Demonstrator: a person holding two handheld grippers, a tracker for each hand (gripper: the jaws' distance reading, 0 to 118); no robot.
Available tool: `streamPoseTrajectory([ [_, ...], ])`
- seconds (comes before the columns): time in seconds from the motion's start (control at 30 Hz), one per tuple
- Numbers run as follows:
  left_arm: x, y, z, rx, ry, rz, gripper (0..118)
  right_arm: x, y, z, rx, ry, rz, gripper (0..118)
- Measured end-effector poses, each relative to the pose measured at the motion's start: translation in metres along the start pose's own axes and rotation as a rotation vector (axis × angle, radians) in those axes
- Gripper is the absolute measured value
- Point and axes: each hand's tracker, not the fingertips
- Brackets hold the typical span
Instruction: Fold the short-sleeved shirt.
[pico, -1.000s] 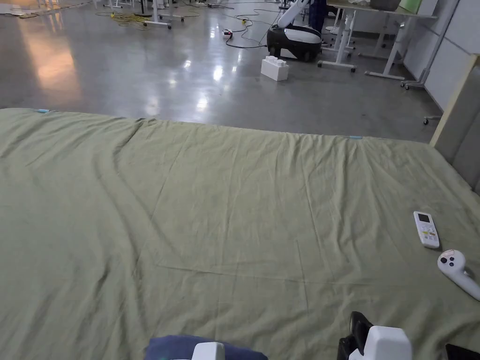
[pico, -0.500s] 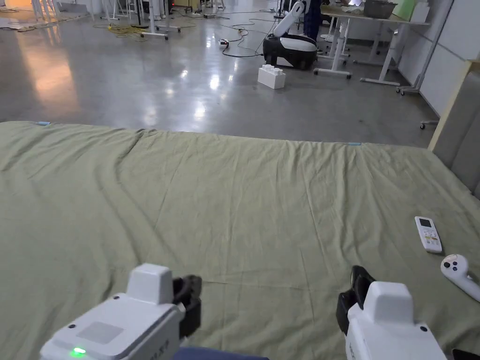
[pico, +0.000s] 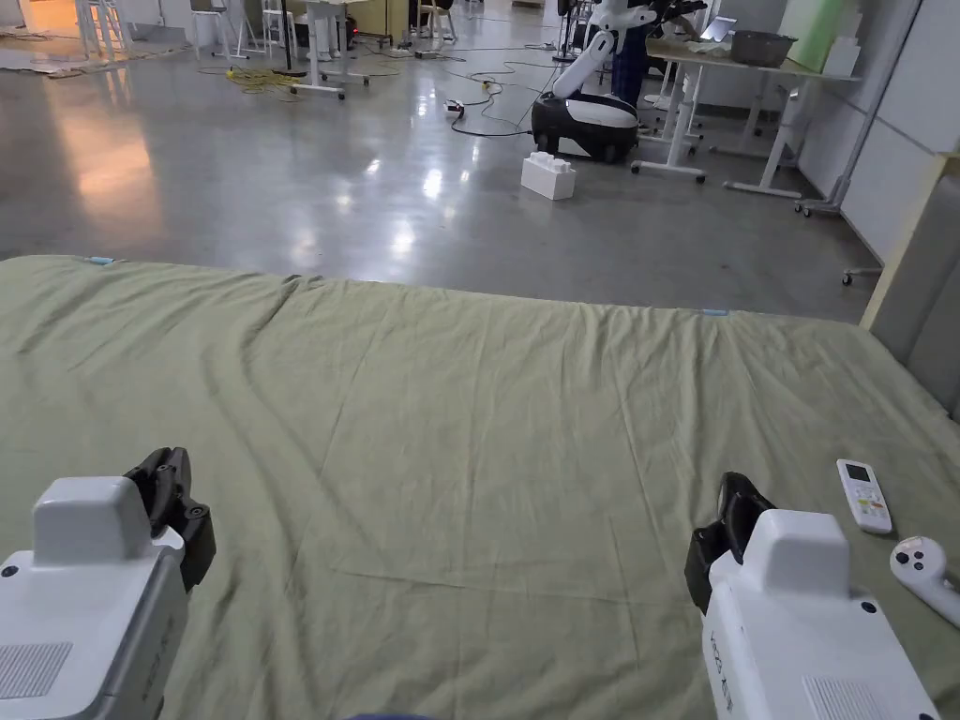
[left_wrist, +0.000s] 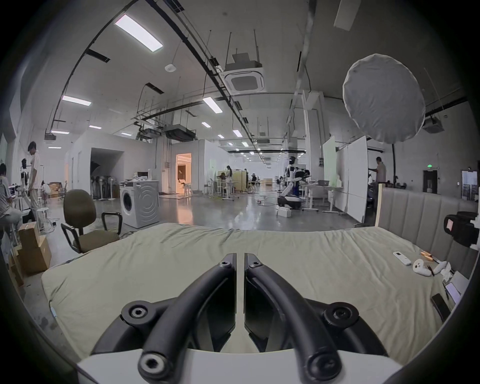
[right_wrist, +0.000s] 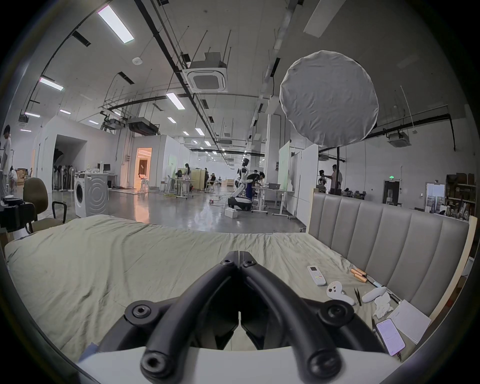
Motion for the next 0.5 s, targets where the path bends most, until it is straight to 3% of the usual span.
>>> streamPoseTrajectory([
  [0.23,-0.01,-0.022,-0.001,-0.088,-0.04,-0.033,5,-0.02,-0.035,0.02,-0.163,0.091,0.012,1],
  [0.5,-0.016,-0.067,0.004,-0.269,-0.124,-0.036,5,-0.106,-0.12,0.058,-0.394,0.319,0.084,1],
])
